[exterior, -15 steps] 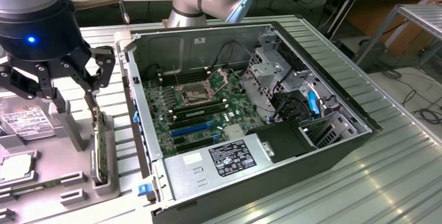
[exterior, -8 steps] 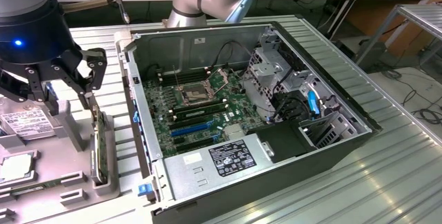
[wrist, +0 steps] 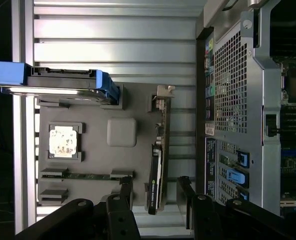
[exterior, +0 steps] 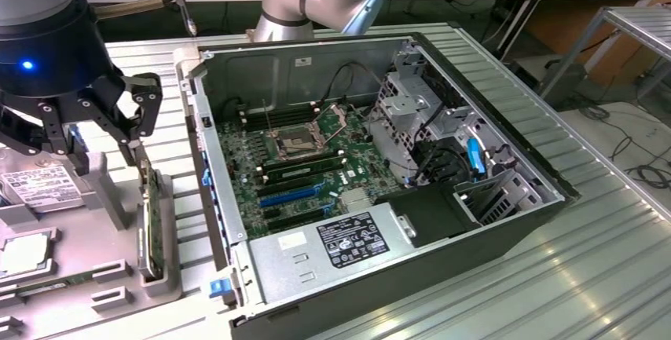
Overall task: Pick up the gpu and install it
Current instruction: 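Pick up the gpu and move the gpu toward the slot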
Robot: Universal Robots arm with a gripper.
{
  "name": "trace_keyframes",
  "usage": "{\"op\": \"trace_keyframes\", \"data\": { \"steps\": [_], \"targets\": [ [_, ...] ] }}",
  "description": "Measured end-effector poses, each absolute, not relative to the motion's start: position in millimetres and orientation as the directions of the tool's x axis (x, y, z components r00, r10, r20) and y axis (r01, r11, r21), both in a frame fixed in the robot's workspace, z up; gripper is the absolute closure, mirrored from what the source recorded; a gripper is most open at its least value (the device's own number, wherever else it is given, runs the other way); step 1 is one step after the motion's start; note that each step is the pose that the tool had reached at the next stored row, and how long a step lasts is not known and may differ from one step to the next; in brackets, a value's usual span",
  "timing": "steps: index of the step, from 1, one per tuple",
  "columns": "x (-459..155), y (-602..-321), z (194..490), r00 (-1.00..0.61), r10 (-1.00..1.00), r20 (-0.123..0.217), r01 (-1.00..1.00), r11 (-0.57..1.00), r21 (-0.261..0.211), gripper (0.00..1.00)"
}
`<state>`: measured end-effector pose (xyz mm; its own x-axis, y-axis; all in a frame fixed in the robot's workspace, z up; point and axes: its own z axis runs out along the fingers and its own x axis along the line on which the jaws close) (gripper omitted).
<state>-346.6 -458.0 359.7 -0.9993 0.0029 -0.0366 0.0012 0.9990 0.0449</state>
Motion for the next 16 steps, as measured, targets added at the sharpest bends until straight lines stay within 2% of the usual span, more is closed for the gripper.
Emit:
{"op": "trace_keyframes", "data": {
  "steps": [16],
  "targets": [
    [-346.6, -458.0, 344.8, -0.999, 0.003, -0.037, 0.001, 0.999, 0.045, 0.52]
  ]
}}
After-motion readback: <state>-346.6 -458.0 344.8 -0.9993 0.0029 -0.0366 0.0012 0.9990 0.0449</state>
